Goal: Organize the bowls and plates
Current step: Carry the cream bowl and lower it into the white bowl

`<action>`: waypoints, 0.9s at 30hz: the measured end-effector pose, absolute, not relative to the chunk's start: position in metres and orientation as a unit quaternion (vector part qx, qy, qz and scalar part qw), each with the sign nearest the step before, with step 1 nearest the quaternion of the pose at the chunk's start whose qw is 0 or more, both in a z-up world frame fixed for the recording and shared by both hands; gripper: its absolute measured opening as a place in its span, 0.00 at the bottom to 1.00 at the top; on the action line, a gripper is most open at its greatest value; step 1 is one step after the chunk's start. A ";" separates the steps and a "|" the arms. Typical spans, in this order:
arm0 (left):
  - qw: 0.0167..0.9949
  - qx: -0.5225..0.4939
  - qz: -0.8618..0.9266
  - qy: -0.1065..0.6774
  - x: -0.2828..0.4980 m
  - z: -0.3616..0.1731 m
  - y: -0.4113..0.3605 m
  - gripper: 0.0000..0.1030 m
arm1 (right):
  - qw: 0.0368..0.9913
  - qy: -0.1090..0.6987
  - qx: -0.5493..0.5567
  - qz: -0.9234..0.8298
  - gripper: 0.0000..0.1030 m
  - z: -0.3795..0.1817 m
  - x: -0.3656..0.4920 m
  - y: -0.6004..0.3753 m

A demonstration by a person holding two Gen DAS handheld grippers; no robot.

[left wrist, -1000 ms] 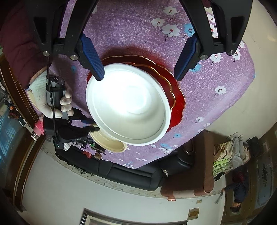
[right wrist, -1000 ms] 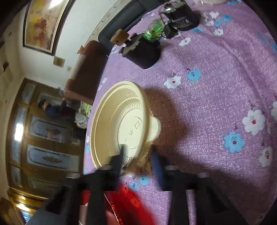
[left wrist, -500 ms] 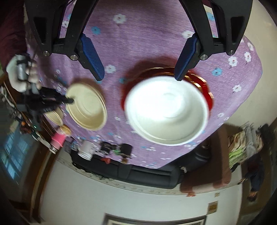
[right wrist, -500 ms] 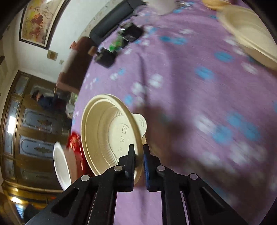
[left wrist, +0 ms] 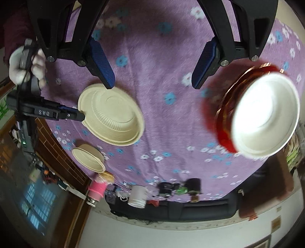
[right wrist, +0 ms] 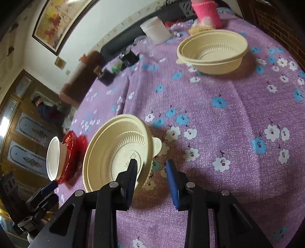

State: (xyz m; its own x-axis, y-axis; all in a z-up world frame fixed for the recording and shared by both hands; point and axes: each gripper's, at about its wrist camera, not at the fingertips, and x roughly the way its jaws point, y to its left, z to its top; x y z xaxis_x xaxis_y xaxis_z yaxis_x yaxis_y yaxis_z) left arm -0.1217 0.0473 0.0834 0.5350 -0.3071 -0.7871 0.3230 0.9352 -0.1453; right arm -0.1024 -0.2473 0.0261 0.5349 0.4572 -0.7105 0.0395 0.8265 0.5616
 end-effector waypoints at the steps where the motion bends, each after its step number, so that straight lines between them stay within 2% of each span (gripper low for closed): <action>1: 0.876 0.016 -0.176 0.448 -0.118 0.082 0.042 0.84 | 0.838 0.460 0.266 0.124 0.33 0.026 -0.105 -0.248; 12: 0.836 -0.020 -0.162 0.523 -0.044 0.029 -0.004 0.85 | 0.842 0.433 0.291 0.136 0.33 0.009 -0.114 -0.240; 14: 0.825 -0.039 -0.173 0.537 -0.041 0.022 -0.004 0.74 | 0.842 0.431 0.292 0.139 0.33 0.008 -0.113 -0.236; 16: 0.820 -0.040 -0.179 0.543 -0.041 0.019 -0.003 0.51 | 0.846 0.426 0.287 0.141 0.30 0.009 -0.114 -0.231; 17: 0.820 -0.037 -0.181 0.542 -0.041 0.018 -0.004 0.45 | 0.848 0.425 0.284 0.141 0.25 0.009 -0.114 -0.229; 18: 0.820 -0.035 -0.183 0.541 -0.042 0.018 -0.003 0.31 | 0.849 0.425 0.281 0.142 0.23 0.009 -0.114 -0.226; 19: 0.821 -0.034 -0.187 0.539 -0.043 0.019 -0.001 0.22 | 0.850 0.424 0.278 0.142 0.21 0.010 -0.113 -0.224; 27: 0.846 -0.046 -0.194 0.494 -0.069 0.051 0.025 0.21 | 0.875 0.402 0.231 0.142 0.18 0.038 -0.120 -0.196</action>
